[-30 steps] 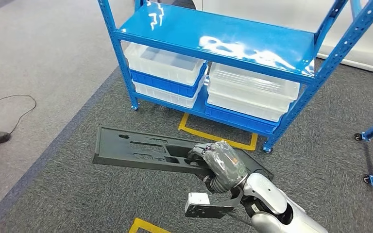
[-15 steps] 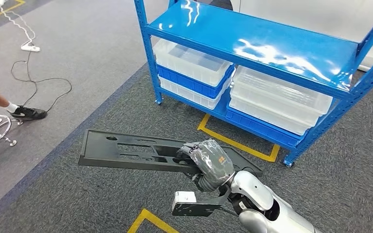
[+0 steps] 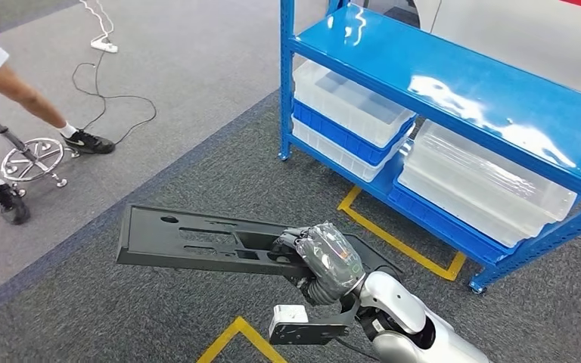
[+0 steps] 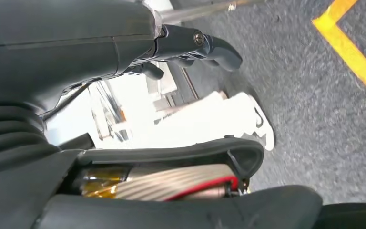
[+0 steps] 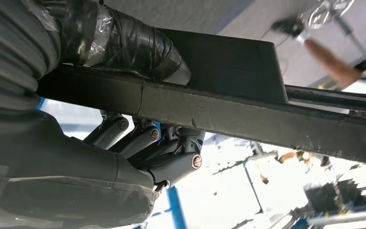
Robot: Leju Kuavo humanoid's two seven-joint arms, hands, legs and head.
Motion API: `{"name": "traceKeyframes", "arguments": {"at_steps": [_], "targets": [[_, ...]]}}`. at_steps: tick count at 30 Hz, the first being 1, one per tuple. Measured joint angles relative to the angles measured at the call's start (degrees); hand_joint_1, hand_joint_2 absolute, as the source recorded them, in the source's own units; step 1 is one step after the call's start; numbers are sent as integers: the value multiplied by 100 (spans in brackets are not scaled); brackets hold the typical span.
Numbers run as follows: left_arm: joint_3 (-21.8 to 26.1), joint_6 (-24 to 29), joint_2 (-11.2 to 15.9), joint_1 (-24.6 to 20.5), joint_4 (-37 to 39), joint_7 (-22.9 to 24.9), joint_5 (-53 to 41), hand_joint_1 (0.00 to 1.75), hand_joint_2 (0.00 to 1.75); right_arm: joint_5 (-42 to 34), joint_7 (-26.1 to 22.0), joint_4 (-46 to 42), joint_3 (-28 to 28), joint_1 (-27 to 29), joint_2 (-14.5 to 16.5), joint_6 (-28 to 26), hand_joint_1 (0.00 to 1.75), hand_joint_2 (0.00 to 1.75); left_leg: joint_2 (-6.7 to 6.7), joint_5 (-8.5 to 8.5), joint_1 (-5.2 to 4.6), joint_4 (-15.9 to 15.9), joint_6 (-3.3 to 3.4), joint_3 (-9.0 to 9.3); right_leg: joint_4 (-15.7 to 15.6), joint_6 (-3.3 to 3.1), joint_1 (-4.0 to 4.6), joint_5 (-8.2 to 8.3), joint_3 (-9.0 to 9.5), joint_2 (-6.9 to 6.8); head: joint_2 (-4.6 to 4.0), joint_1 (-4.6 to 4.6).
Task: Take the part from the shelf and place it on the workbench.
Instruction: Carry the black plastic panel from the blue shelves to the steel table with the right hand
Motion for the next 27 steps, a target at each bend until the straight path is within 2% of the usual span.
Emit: {"name": "traceKeyframes", "arguments": {"at_steps": [1,2,4,5,6,8,9,10,11,12,13,14,15,16,17,18,20,21,23,24,25,27], "targets": [[4,-29,-10,2,6,18,-2,0,175,-2,-1,19,0,21,0,3,175,175,-84,-3,2,15,-4,0,-76,4,-9,131,14,7,0,0],[6,-64,-23,3,13,38,-3,0,175,-4,-2,32,0,32,-2,6,175,175,-170,-10,6,35,-13,1,-369,4,-24,355,132,39,0,1],[12,-121,-47,0,39,63,3,0,175,-10,-5,46,0,36,-19,11,175,175,-319,-35,8,93,-53,-16,-1116,-8,-59,714,455,255,0,1],[19,-129,-58,-3,57,59,17,0,175,-12,-8,50,0,41,-28,11,175,175,-380,-41,5,116,-81,-38,-1364,-23,-70,797,560,350,0,0],[28,-131,-67,-1,79,51,32,0,175,-15,-12,53,0,50,-36,9,175,175,-435,-39,4,128,-113,-63,-1465,-41,-70,803,597,411,0,-1],[44,-132,-81,14,119,32,51,0,175,-22,-21,56,0,65,-43,4,175,175,-545,-15,17,115,-183,-104,-1493,-99,-54,814,602,334,0,-1],[48,-133,-91,25,140,21,52,0,175,-25,-24,53,0,69,-48,2,175,175,-525,-29,23,133,-213,-118,-1520,-137,-53,828,615,274,0,-1],[50,-135,-100,30,158,10,51,0,175,-26,-26,47,0,76,-54,0,175,175,-415,-97,22,227,-243,-164,-1550,-181,-55,841,632,204,0,-4],[51,-137,-106,28,176,-1,51,0,175,-26,-28,40,0,86,-60,-3,175,175,-250,-229,18,441,-271,-265,-1579,-217,-61,853,647,130,0,-8],[53,-139,-112,23,189,-9,50,0,175,-26,-31,33,0,102,-67,-5,175,175,-57,-406,17,760,-295,-408,-1593,-244,-54,855,657,49,0,-11],[55,-140,-114,17,196,-13,50,0,175,-26,-33,29,0,125,-74,-7,175,175,79,-598,19,1153,-320,-599,-1595,-261,-45,851,659,-30,0,-14],[58,-140,-114,16,202,-16,50,0,175,-26,-34,28,0,146,-83,-8,175,175,141,-736,29,1507,-338,-773,-1594,-267,-36,845,658,-111,0,-14],[63,-141,-115,19,204,-16,50,0,175,-26,-34,29,0,164,-89,-8,175,175,166,-773,36,1701,-347,-867,-1593,-271,-29,839,659,-193,0,-14],[72,-141,-115,25,206,-17,50,0,175,-26,-34,29,0,176,-92,-8,175,175,181,-708,41,1693,-347,-857,-1593,-271,-23,832,663,-271,0,-14],[82,-142,-115,31,210,-20,49,0,175,-26,-34,28,0,180,-93,-8,175,175,210,-545,43,1440,-336,-718,-1592,-266,-18,823,673,-343,0,-14],[93,-142,-115,34,215,-26,49,0,175,-26,-34,28,0,181,-94,-8,175,175,295,-342,36,1016,-311,-481,-1593,-257,-12,812,690,-410,0,-14],[122,-172,-115,27,227,-119,55,0,175,29,-34,28,0,170,-95,-10,175,175,510,-114,-14,283,-241,-91,-1592,-218,11,786,724,-526,0,-13],[137,-205,-117,23,232,-212,67,0,175,79,-26,28,3,138,-89,1,175,175,571,-84,-41,106,-206,-12,-1593,-193,20,776,734,-578,0,-13],[169,-248,-121,18,235,-353,96,0,175,134,28,28,18,-25,-38,126,175,175,495,-77,-67,42,-148,-30,-1610,-137,31,774,748,-673,0,-13],[181,-235,-127,22,235,-334,106,0,175,103,57,31,25,-122,16,214,175,175,436,-51,-52,9,-121,-16,-1607,-107,26,762,760,-680,0,-13],[192,-210,-135,23,236,-274,110,0,175,54,76,45,31,-198,77,292,175,175,373,-23,-33,-31,-91,9,-1562,-83,19,714,756,-597,0,-10],[212,-179,-154,26,241,-156,111,0,175,-18,66,109,42,-257,212,335,175,175,254,35,4,-95,-30,60,-1155,-54,-10,439,598,-275,0,-5]]}}
